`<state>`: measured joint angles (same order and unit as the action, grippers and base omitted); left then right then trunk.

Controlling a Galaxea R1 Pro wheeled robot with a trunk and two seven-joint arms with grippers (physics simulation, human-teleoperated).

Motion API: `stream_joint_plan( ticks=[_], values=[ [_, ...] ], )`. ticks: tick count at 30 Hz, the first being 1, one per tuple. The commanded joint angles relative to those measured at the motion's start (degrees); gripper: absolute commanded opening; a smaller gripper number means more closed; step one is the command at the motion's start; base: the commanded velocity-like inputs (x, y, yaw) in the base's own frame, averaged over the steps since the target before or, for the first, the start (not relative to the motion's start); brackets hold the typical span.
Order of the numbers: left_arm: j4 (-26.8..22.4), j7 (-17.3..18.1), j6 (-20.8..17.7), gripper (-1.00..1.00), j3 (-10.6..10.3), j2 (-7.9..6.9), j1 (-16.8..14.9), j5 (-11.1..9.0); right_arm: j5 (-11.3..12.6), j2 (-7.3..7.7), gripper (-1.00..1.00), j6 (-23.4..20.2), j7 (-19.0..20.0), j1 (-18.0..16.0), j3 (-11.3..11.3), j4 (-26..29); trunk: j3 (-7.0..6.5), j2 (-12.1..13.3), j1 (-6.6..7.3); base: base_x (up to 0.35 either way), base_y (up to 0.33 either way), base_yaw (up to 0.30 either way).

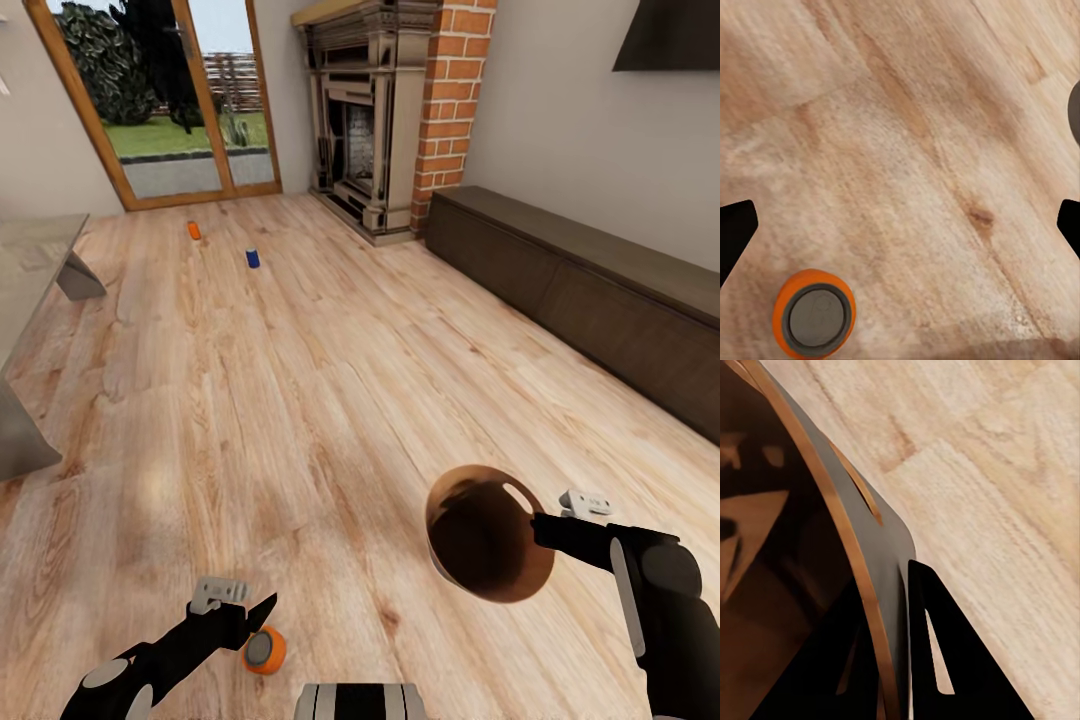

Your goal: Put the three can of soda from the living room inside the tash can in the kitchen.

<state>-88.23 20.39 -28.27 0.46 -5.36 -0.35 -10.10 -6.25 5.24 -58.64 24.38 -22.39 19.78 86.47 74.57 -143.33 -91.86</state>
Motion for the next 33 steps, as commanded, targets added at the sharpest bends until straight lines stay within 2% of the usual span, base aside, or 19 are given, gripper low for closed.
stream_joint_plan(
  ticks=[1,18,26,29,31,32,33],
  values=[
    [0.0,0.0,0.0,1.00,0.0,0.00,0.0,0.0,1.4,0.00,-1.00,-0.2,0.4,0.0,0.0,0.0,0.08,0.0,0.01,0.000,0.000,0.000],
    [0.0,0.0,0.1,1.00,0.0,0.00,0.0,0.0,1.4,0.03,-1.00,-0.3,0.4,0.0,0.1,0.1,1.39,0.0,0.01,0.000,0.000,0.000],
    [0.2,0.2,0.1,1.00,0.1,-0.51,0.0,0.0,1.4,0.04,-1.00,-0.5,0.4,0.0,0.1,0.1,1.54,0.0,0.01,0.000,0.000,0.000],
    [0.2,4.7,0.1,1.00,0.5,-0.81,0.0,-0.8,1.4,0.02,-1.00,-0.8,0.4,0.0,0.0,0.7,1.54,0.0,0.01,0.000,0.000,0.000],
    [0.3,13.3,0.1,1.00,4.8,-1.22,0.0,-2.5,1.4,0.01,-1.00,-0.9,0.4,0.0,0.0,1.1,1.54,0.0,0.01,0.000,0.000,0.000],
    [0.3,18.8,0.1,1.00,8.5,-1.26,0.0,-3.1,1.4,0.01,-1.00,-1.0,0.4,0.0,0.0,1.2,1.54,0.0,0.01,0.000,0.000,0.000],
    [0.4,21.9,0.1,1.00,10.5,-1.22,0.0,-3.3,1.4,0.02,-1.00,-1.0,0.4,0.0,0.0,1.3,1.54,0.0,0.01,0.000,0.000,0.000]
  ],
)
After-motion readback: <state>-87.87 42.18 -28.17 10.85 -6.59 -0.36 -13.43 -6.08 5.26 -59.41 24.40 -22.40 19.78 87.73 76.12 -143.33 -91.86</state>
